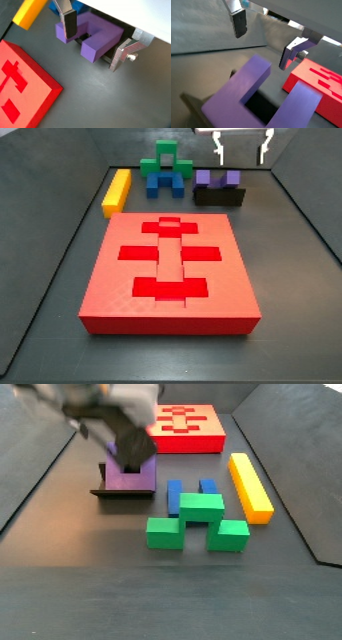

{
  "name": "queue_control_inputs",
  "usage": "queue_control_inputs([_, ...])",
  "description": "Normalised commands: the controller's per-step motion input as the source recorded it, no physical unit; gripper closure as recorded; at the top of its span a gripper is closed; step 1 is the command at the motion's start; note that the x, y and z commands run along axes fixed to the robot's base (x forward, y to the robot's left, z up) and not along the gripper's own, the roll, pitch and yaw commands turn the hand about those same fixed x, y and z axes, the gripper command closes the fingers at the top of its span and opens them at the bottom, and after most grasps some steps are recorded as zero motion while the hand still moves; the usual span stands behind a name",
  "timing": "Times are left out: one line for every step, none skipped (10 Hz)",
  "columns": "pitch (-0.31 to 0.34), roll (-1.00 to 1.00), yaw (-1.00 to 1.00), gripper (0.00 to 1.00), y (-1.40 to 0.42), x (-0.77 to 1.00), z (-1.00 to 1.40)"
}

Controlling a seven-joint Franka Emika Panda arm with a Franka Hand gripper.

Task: Pick up the purple object. Move up. Place the purple object on the fixture. Regrasp the purple object. Move to above the board. Insert the purple object.
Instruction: Regrasp the purple object.

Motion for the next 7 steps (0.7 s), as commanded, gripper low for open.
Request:
queue_control_inputs([-0.254,1.00,0.28,0.00,-0.29,0.04,0.49])
queue_control_inputs([-0.311,1.00,0.17,0.00,-0.35,0.00,0.30])
queue_control_inputs([-0.200,1.00,0.16,0.00,-0.31,-0.05,0.21])
queue_control_inputs([0.000,1.00,0.12,0.00,-0.25,0.00,0.07])
queue_control_inputs([0.046,1.00,0.09,0.00,-0.20,0.03,0.04])
queue_control_inputs([0.080,1.00,0.11,0.00,-0.24,0.05,0.00])
queue_control_inputs([0.143,1.00,0.11,0.00,-0.18,0.06,0.05])
